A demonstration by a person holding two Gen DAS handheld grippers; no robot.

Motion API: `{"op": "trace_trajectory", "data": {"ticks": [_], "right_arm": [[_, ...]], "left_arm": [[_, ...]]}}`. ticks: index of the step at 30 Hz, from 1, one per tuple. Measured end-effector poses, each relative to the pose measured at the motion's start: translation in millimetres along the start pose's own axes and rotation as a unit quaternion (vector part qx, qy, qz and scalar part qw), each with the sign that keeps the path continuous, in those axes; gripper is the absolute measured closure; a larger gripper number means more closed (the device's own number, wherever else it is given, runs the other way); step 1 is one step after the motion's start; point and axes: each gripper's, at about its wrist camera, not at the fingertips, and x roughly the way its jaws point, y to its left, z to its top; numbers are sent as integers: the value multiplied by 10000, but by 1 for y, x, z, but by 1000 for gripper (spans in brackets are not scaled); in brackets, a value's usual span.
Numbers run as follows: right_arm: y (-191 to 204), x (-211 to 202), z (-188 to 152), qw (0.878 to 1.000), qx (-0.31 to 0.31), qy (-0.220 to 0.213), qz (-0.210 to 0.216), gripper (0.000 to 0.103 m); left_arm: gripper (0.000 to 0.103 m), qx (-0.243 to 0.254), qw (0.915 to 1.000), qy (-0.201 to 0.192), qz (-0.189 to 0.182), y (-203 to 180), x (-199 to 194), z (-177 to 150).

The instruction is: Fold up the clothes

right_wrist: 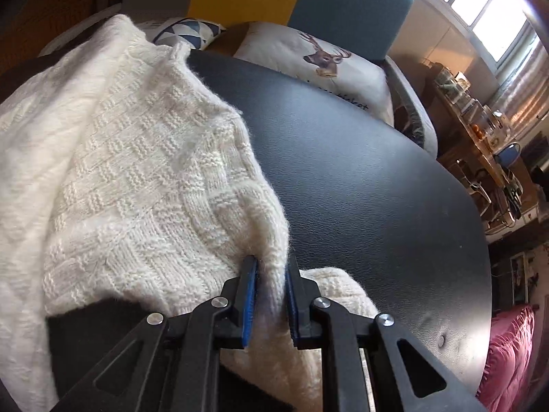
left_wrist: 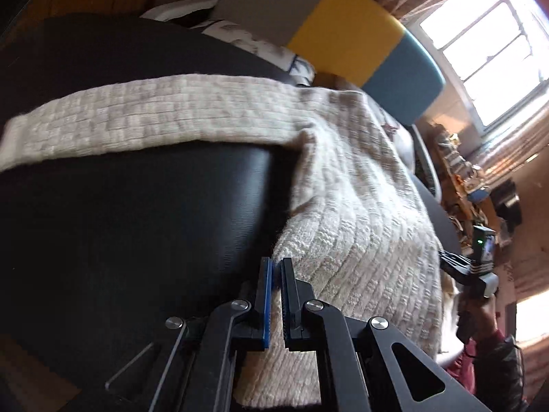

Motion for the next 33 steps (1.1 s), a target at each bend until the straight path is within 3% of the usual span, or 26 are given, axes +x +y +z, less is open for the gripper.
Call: {"op": "trace_trajectory", "data": {"ticks": [2, 5, 9, 12, 14, 16, 18, 20, 26, 28, 33], "right_arm": [[-10, 6, 2, 9998, 128, 59, -113, 87], [-28, 10, 4, 9989, 453, 97, 100, 81], [-50, 8, 5, 9950, 852, 126, 497, 77], [-65, -23, -3, 9891, 1212, -420, 720, 75], [-74, -46, -16, 9759, 1574, -782, 1291, 73], [-80, -53, -30, 9463, 1951, -837, 2439, 71], [-70, -54, -44, 9116, 2212, -739, 3385, 69], [-52, -49, -55, 8843, 2499, -522, 3909, 69], [-16, -16, -71, 8426, 3464, -4, 4124, 69], [-15, -8, -70, 8394, 3623, 78, 4050, 67], [-7, 7, -70, 8102, 3919, 69, 4359, 66]], "left_arm": [[98, -146, 9995, 61, 267, 13, 8, -3], [98, -22, 9988, 230, 422, 9, 15, -9], [97, 263, 9974, 38, 676, -9, 5, -11], [97, 337, 9962, -302, 746, -21, -14, -9], [96, 419, 9967, -441, 545, -32, -26, -10], [91, 619, 9972, -378, 161, -49, -29, -14], [88, 896, 9957, -47, -249, -73, -18, -23], [88, 1172, 9908, 275, -617, -98, -3, -37], [88, 2015, 9682, 953, -1137, -166, 25, -78], [85, 2298, 9587, 1126, -1243, -184, 28, -92], [75, 2835, 9348, 1619, -1396, -215, 42, -120]]}}
